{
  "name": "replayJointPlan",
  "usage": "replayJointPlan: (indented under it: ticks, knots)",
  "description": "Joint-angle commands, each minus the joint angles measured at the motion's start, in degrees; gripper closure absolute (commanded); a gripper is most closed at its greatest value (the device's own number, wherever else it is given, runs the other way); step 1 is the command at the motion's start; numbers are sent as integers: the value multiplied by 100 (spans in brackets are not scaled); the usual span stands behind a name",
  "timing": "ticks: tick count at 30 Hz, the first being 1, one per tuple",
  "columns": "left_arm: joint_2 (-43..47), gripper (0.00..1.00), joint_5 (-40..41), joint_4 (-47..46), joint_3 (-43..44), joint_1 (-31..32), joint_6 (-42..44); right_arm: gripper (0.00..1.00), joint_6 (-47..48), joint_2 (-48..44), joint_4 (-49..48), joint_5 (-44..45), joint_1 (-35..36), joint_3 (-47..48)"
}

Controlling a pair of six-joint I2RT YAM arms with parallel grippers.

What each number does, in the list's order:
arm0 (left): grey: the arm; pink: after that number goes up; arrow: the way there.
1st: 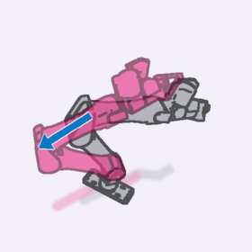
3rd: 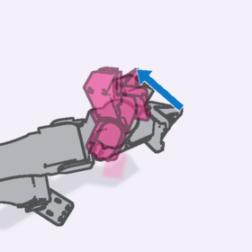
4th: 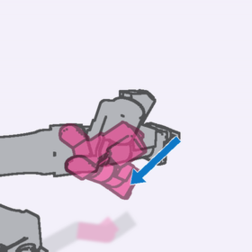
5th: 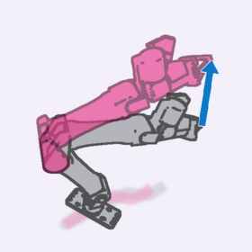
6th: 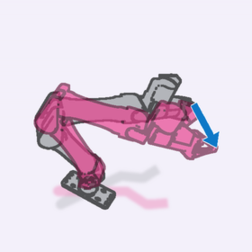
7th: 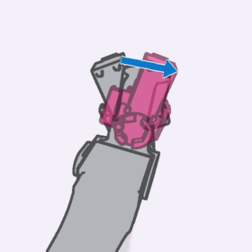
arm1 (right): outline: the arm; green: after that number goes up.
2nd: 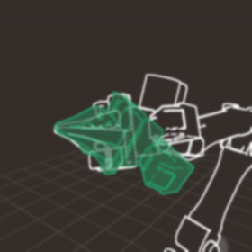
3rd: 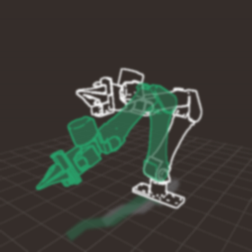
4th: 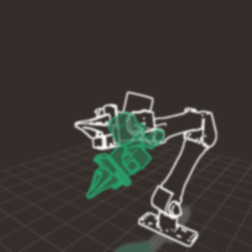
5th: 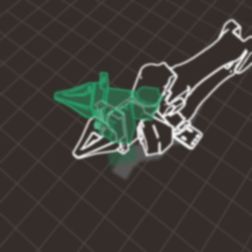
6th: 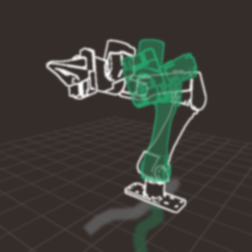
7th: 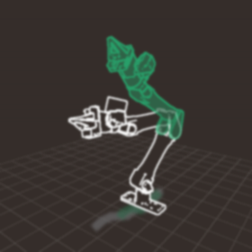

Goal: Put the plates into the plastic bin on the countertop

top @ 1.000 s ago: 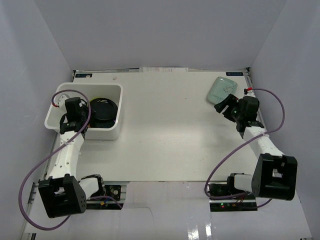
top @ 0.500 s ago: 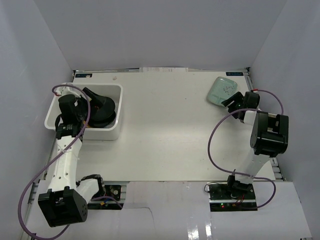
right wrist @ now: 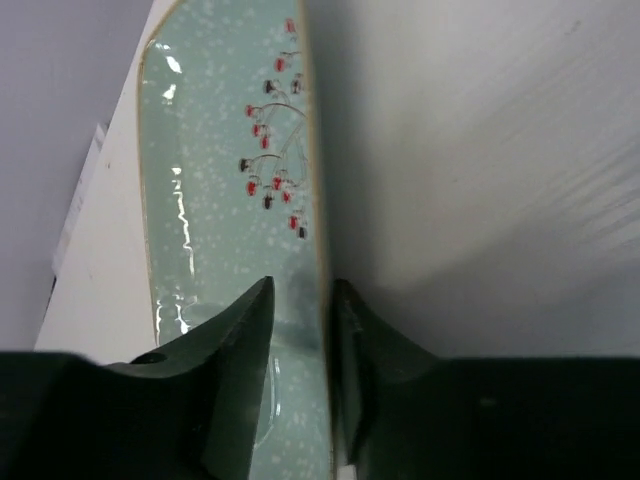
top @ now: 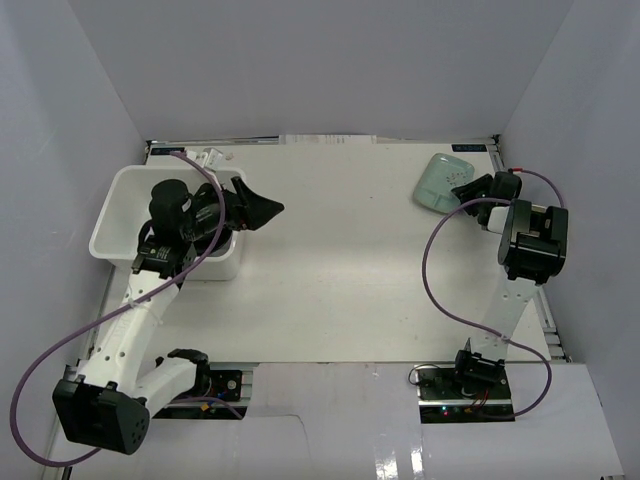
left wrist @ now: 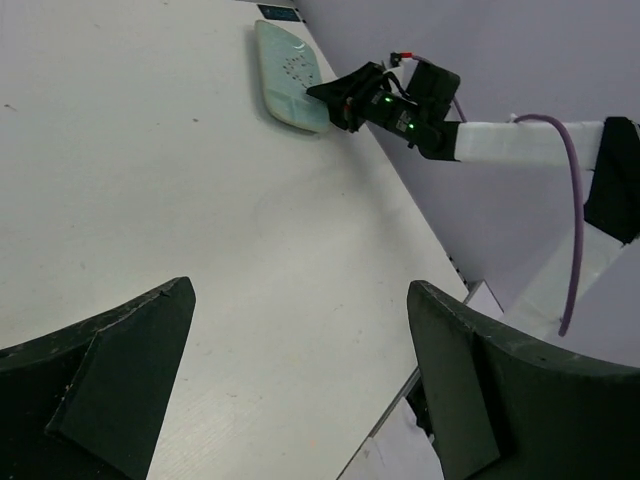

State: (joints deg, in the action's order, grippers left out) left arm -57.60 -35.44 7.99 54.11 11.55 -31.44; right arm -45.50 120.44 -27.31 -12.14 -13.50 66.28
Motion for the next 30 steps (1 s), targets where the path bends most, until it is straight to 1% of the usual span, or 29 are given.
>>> replayJointPlan:
  ticks: [1, 2, 3, 4, 5, 7, 8, 9, 12, 13, 15, 17, 18, 20, 21, 22, 23, 24, 25, 26, 27, 29, 30]
  knots:
    - [144, 2, -568, -324, -84, 102, 156, 66, -161, 322, 173, 28, 5, 192]
    - [179, 2, -647, -490, -119, 119, 147, 75, -222, 252, 69, 28, -4, 149]
    - [214, 2, -840, -630, -154, 128, 112, 90, -293, 156, -54, 62, 5, -87]
    - [249, 2, -937, -745, -242, 128, 51, 92, -389, 16, -247, 124, 5, -237]
    - [311, 2, -1025, -1155, -269, 137, -115, 92, -425, -308, -579, 124, 5, -378]
    - [355, 2, -1219, -1448, -269, 137, -300, 92, -495, -695, -827, 11, 14, -737]
    - [407, 2, -1272, -1693, -234, 146, -475, 92, -513, -1133, -916, -51, 31, -844]
    - [443, 2, -1325, -1808, -199, 154, -573, 92, -530, -1372, -1117, -138, 57, -949]
    - [618, 2, -1518, -2450, -94, 172, -1037, 92, -461, -2383, -1224, -464, 303, -1249]
    - [671, 2, -1579, -2738, -41, 181, -1161, 92, -382, -2881, -1181, -525, 530, -1319]
    - [811, 2, -1615, -2951, 29, 190, -1425, 92, -250, -3288, -1023, -483, 864, -1241]
    - [900, 2, -1545, -2944, 248, 181, -1531, 92, -5, -3692, -637, -351, 1532, -935]
    - [961, 2, -1527, -2900, 328, 190, -1575, 92, 49, -3764, -505, -141, 2039, -794]
    - [1014, 2, -1448, -2689, 617, 190, -1593, 92, 207, -3835, -293, 97, 2560, -347]
    - [1040, 2, -1439, -2619, 697, 190, -1593, 92, 260, -3792, -232, 342, 3067, -161]
    - [1093, 2, -1431, -2531, 785, 190, -1611, 92, 295, -3626, -126, 466, 3316, 32]
    - [1120, 2, -1431, -2504, 855, 190, -1619, 92, 339, -3503, -65, 554, 3536, 469]
    - [1146, 2, -1413, -2478, 986, 190, -1637, 92, 409, -3379, -3, 729, 3956, 700]
    - [1190, 2, -1396, -2364, 1066, 190, -1637, 92, 436, -3100, 41, 800, 4169, 928]
    - [1199, 2, -1317, -2268, 1145, 190, -1611, 92, 471, -2949, 85, 853, 4345, 1374]
    - [1208, 2, -1281, -2127, 1337, 190, -1576, 92, 593, -2800, 129, 958, 4703, 1631]
    - [1199, 2, -1246, -1837, 1471, 190, -1497, 92, 734, -2247, 435, 1073, 5031, 2202]
    - [1199, 2, -1246, -1792, 1515, 190, -1497, 92, 874, -2044, 576, 1065, 5319, 2857]
